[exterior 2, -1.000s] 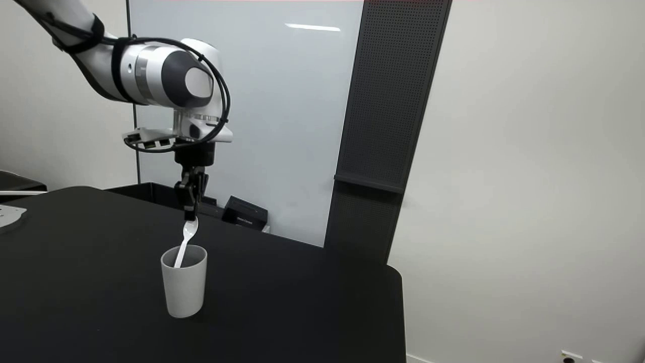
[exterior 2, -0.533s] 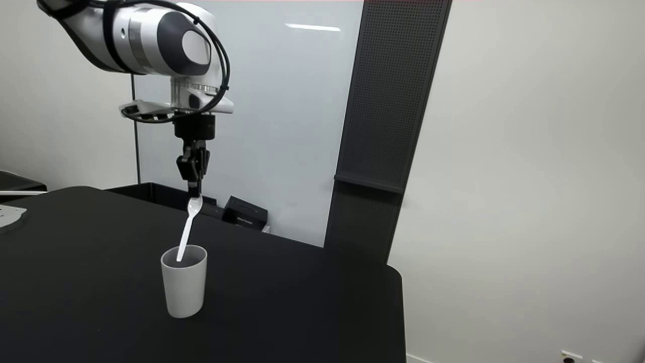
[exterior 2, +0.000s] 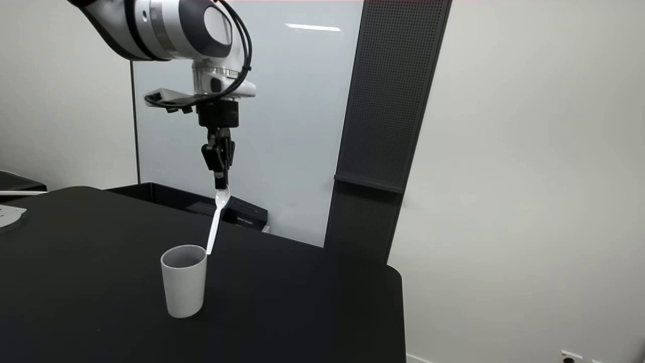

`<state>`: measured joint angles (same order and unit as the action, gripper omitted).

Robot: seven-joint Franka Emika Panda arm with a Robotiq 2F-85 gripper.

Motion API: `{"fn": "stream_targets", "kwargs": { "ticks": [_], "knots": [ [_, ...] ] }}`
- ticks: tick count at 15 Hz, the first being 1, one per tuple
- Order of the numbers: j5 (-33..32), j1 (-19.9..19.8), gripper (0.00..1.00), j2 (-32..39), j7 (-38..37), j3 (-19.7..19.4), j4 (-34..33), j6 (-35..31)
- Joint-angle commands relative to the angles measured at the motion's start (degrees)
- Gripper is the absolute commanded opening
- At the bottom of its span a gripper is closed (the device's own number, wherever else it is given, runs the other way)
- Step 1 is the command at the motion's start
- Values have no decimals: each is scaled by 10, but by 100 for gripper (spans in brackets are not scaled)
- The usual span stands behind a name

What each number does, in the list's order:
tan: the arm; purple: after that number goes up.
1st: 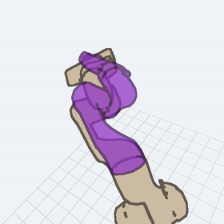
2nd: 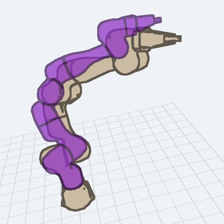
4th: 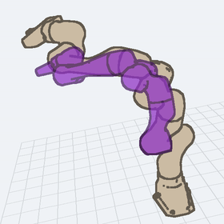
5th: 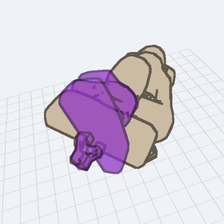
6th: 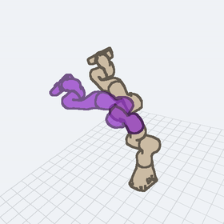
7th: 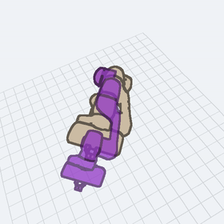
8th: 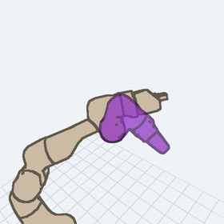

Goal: Take the spoon from the cup and put it on the table

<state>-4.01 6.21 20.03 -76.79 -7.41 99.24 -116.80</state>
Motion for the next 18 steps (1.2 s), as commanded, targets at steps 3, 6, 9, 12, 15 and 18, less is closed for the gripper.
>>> {"fn": "stream_targets", "kwargs": {
  "ticks": [3,6,9,12,15,18],
  "knots": [
    [-18,-39,1,32,-27,-17,-38,63],
    [2,-69,1,68,3,-20,-63,96],
    [22,-94,1,105,39,-17,-88,112],
    [47,-112,1,140,77,-15,-111,121],
    [64,-119,1,172,97,-17,-134,138],
    [78,-128,1,206,116,-19,-150,141]
  ]
}}
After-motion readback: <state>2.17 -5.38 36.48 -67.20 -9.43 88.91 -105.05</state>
